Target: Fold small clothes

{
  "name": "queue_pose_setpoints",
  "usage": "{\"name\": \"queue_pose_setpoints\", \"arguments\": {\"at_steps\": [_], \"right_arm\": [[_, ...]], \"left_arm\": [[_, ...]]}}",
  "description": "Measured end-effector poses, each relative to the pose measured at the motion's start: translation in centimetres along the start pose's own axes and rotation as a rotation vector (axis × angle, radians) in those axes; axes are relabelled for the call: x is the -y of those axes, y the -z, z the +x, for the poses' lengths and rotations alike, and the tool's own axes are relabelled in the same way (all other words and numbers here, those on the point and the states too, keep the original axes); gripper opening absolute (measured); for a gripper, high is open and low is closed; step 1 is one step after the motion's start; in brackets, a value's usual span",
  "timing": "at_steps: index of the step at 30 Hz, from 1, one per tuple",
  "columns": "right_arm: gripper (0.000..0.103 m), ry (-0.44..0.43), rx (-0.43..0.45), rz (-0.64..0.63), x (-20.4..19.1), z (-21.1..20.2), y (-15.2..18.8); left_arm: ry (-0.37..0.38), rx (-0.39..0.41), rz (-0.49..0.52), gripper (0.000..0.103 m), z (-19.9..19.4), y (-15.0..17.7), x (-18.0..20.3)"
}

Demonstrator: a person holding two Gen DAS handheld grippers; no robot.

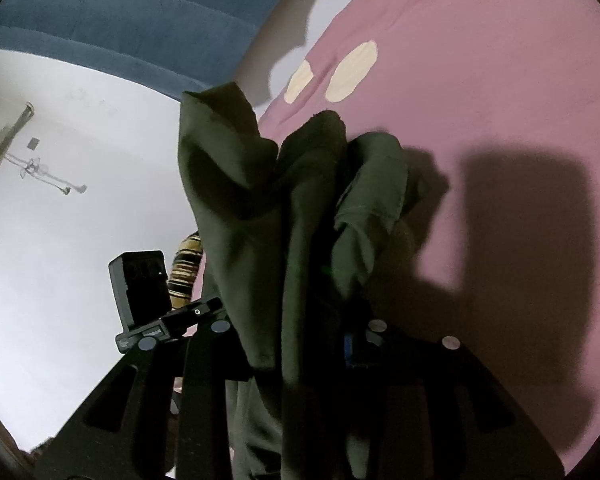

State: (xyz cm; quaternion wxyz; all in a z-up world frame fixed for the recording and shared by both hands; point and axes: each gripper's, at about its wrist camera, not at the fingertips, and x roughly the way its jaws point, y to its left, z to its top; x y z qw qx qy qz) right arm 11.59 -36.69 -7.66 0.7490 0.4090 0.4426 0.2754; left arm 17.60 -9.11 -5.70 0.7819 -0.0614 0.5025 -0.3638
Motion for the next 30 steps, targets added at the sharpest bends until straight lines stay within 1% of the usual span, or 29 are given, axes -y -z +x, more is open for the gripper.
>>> {"name": "queue_pose_setpoints", "arguments": {"at_steps": [5,11,15,19,20,23,25,28,30], "right_arm": [[0.029,-0.036,-0.02,0.036,0.4,3.2,-0.5],[0.029,-0.048,-0.05,0.042,0.4,5.8,-1.6],[0.029,-0.053,-0.06,0.061,1.4,6.2,-2.2],[0.029,-0.076,-0.068,0.093,3.2,5.9,-2.1],[0.029,-0.08,-0.068,0.098,2.7,6.5,-2.1],[0.03,-0.089,-0.071,0.11,3.1,6.5,-2.1],[0.034,-0.092,-0.072,0.117,2.9,6.7,-2.3],[0.045,-0.079,-0.064,0.133,1.5,7.7,-2.5],[0.062,-0.057,-0.051,0.12,1.0,7.0,-2.3]], "left_arm": [[-0.038,0.004,-0.026,0.062,-1.3,-0.6,-2.8],[-0.024,0.015,-0.097,0.062,-2.2,-1.1,-6.3],[-0.011,0.008,-0.125,0.063,-1.9,-0.9,-7.2],[-0.007,0.024,-0.116,0.065,-1.8,-0.2,-7.2],[-0.003,0.027,-0.119,0.065,-1.7,-0.2,-7.2],[0.005,0.03,-0.129,0.066,-1.3,-0.3,-7.3],[0.005,0.031,-0.13,0.067,-1.3,-0.4,-7.2],[0.013,0.044,-0.126,0.07,-1.6,-0.3,-7.2],[0.006,0.067,-0.123,0.076,-2.7,0.5,-7.5]]}}
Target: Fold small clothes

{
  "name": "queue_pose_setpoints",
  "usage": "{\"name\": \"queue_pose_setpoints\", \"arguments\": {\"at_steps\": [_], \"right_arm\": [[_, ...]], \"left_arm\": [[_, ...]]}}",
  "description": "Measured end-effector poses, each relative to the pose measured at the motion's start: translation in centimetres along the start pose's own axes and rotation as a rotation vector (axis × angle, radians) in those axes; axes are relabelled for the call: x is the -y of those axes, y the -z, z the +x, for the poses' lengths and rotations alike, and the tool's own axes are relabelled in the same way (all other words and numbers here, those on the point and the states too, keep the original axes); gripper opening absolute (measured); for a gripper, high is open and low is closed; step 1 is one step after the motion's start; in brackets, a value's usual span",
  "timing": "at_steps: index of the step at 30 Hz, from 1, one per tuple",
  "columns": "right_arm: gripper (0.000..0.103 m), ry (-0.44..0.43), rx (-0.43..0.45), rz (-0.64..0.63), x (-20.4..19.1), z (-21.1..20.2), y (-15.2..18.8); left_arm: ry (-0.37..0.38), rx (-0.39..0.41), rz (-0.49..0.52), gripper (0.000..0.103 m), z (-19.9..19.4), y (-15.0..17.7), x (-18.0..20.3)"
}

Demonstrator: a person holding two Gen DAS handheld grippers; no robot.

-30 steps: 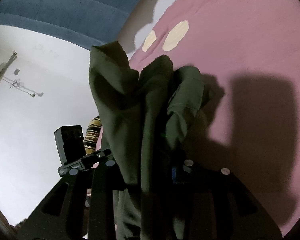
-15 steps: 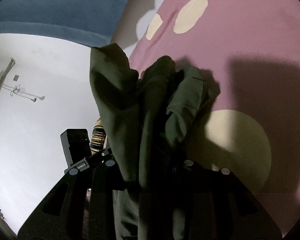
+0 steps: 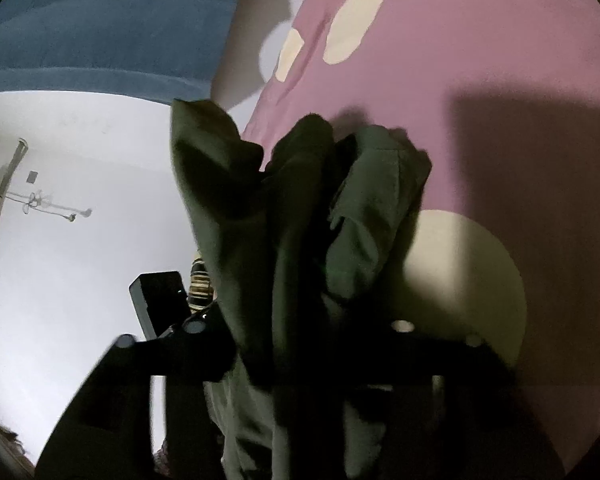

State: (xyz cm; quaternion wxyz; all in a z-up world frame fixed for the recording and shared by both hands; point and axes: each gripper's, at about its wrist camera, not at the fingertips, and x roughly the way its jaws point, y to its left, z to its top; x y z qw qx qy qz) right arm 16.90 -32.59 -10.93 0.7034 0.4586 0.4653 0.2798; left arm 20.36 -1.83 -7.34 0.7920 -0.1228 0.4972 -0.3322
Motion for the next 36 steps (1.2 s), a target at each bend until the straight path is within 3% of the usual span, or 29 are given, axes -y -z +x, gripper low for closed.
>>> {"name": "queue_pose_setpoints", "arguments": {"at_steps": [3,9,16,20,22,23,24,26,29,36], "right_arm": [[0.075,0.037,0.015,-0.034,-1.0,-1.6,1.1],[0.085,0.087,0.043,-0.097,-2.7,-4.8,4.7],[0.086,0.197,-0.005,-0.146,-3.0,-5.0,8.7],[0.086,0.237,-0.001,-0.176,-2.8,-4.7,9.6],[0.078,0.228,-0.004,-0.165,-2.7,-4.6,9.5],[0.06,0.233,-0.009,-0.159,-2.7,-4.4,9.5],[0.049,0.232,-0.017,-0.147,-2.3,-4.4,9.7],[0.036,0.207,-0.028,-0.128,-1.6,-4.3,9.7],[0.028,0.159,-0.022,-0.093,-1.4,-4.6,9.8],[0.024,0.045,0.001,-0.041,-1.4,-5.5,9.8]], "left_arm": [[0.052,0.038,0.002,0.083,-1.9,0.7,0.2],[0.109,0.065,0.002,0.086,-5.3,4.6,0.7],[0.154,0.035,-0.026,0.086,-5.4,7.9,1.2],[0.131,-0.012,-0.041,0.086,-3.8,8.5,0.9],[0.149,-0.022,-0.055,0.085,-3.5,8.6,0.4],[0.162,-0.024,-0.063,0.076,-3.5,8.6,0.3],[0.189,-0.029,-0.061,0.069,-3.5,8.6,0.3],[0.158,-0.019,-0.03,0.066,-3.7,8.8,1.0],[0.107,0.004,0.003,0.061,-4.2,9.0,1.9],[0.096,0.009,-0.028,0.058,-5.1,8.6,2.5]]}}
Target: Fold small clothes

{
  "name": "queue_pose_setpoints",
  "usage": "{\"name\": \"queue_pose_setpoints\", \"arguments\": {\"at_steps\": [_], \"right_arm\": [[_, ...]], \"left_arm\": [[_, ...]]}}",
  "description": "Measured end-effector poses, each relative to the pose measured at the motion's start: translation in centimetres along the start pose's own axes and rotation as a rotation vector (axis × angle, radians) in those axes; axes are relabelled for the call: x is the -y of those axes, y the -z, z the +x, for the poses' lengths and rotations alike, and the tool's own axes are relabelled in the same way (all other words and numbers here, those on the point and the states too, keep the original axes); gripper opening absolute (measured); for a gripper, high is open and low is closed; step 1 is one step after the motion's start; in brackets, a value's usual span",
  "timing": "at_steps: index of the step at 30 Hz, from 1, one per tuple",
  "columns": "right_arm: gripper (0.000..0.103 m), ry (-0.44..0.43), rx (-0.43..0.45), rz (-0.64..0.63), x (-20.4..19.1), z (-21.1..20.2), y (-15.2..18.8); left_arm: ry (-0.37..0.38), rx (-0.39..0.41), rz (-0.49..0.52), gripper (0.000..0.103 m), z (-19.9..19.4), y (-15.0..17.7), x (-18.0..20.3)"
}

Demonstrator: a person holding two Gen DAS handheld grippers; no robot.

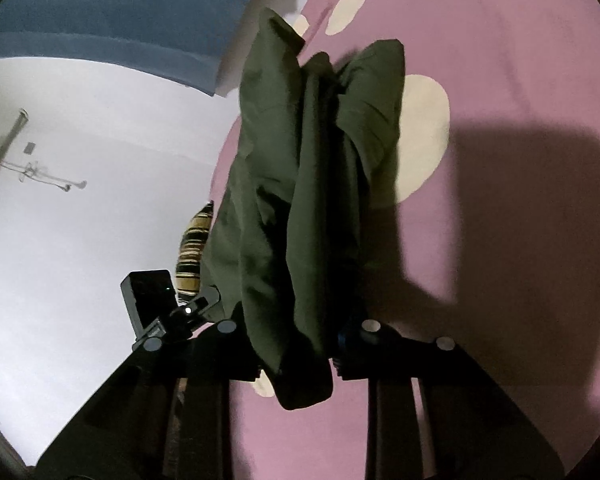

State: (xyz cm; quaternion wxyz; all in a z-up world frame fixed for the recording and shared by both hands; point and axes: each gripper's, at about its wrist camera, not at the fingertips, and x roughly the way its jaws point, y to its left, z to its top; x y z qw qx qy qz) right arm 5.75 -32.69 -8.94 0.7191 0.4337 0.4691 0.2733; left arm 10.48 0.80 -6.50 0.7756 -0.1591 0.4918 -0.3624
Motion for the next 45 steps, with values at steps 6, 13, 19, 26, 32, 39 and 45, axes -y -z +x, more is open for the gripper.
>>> {"name": "queue_pose_setpoints", "arguments": {"at_steps": [6,13,19,26,32,39,45], "right_arm": [[0.024,-0.026,-0.014,0.005,0.8,0.5,1.0],[0.023,-0.066,-0.015,0.042,3.1,0.8,0.6],[0.028,-0.085,-0.019,0.032,2.8,0.0,0.5],[0.088,-0.061,0.007,-0.075,-0.2,-2.0,-0.5],[0.091,-0.024,0.049,-0.081,0.3,-2.4,-4.8],[0.091,-0.029,0.08,-0.01,2.2,0.8,-10.8],[0.091,-0.001,0.089,-0.002,2.8,2.6,-14.5]], "left_arm": [[-0.005,-0.011,0.005,0.058,-0.1,0.3,0.0],[-0.01,0.0,0.026,0.059,1.3,-0.1,-0.2],[0.006,0.021,0.041,0.064,0.6,0.2,-0.3],[0.084,0.062,0.07,0.076,-2.5,-0.2,-0.8],[0.058,0.107,0.117,0.082,-3.3,-3.8,-1.5],[0.006,0.077,0.109,0.082,1.3,-10.1,-3.4],[-0.02,0.058,0.077,0.082,4.2,-13.5,-4.6]]}}
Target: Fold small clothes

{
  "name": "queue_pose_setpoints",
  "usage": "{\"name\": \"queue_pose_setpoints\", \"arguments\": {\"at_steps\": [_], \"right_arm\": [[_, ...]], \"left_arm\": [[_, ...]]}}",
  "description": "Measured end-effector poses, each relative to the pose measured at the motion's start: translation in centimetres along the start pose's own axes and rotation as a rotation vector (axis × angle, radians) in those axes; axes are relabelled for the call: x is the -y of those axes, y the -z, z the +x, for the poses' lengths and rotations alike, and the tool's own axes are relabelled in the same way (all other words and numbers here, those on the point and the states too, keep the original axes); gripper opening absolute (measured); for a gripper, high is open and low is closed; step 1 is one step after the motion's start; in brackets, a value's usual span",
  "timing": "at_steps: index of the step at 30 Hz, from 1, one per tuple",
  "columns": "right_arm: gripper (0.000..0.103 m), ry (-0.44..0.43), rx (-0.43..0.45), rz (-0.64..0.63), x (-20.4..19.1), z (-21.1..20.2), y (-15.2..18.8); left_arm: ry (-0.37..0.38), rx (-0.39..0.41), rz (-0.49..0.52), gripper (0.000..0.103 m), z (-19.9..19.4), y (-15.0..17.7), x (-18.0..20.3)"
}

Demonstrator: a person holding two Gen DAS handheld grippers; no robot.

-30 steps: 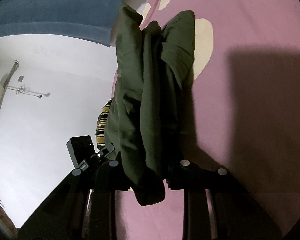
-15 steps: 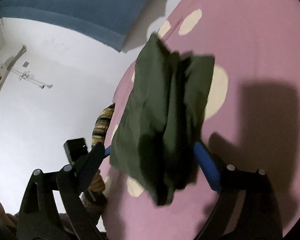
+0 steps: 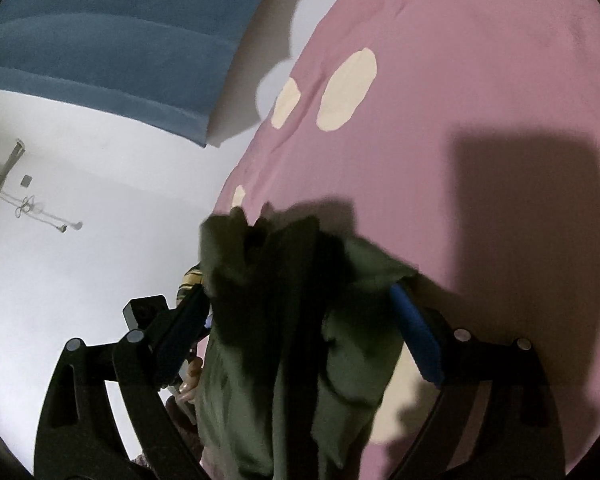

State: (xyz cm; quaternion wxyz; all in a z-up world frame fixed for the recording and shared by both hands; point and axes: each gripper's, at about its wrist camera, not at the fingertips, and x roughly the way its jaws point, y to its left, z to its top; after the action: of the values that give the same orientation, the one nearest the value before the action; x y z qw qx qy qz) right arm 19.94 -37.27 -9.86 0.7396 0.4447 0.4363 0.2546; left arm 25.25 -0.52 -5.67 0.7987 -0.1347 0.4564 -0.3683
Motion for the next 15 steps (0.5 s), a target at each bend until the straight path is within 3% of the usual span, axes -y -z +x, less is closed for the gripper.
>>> {"name": "queue_pose_setpoints", "arguments": {"at_steps": [4,5,6,9,12,15], "right_arm": [[0.088,0.002,-0.032,-0.019,0.2,1.1,-0.7],[0.078,0.014,-0.039,-0.029,0.2,1.3,-0.8],[0.061,0.042,-0.053,-0.041,0.2,1.6,-0.8],[0.036,0.051,-0.089,-0.014,1.4,2.3,-0.7],[0.023,0.012,-0.082,0.042,2.6,2.2,-0.6],[0.018,0.004,-0.078,0.059,3.4,2.2,-0.5]], "left_arm": [[-0.039,-0.022,-0.003,0.082,1.4,-0.6,-0.5],[-0.05,-0.039,-0.004,0.082,2.0,-0.7,-0.7],[-0.05,-0.048,-0.008,0.083,2.2,-0.7,-0.9],[-0.047,-0.048,-0.011,0.083,2.5,-0.5,-1.1],[-0.073,-0.043,0.018,0.082,2.6,-0.2,-0.7],[-0.084,-0.043,0.02,0.082,3.0,-0.1,-0.8]]}}
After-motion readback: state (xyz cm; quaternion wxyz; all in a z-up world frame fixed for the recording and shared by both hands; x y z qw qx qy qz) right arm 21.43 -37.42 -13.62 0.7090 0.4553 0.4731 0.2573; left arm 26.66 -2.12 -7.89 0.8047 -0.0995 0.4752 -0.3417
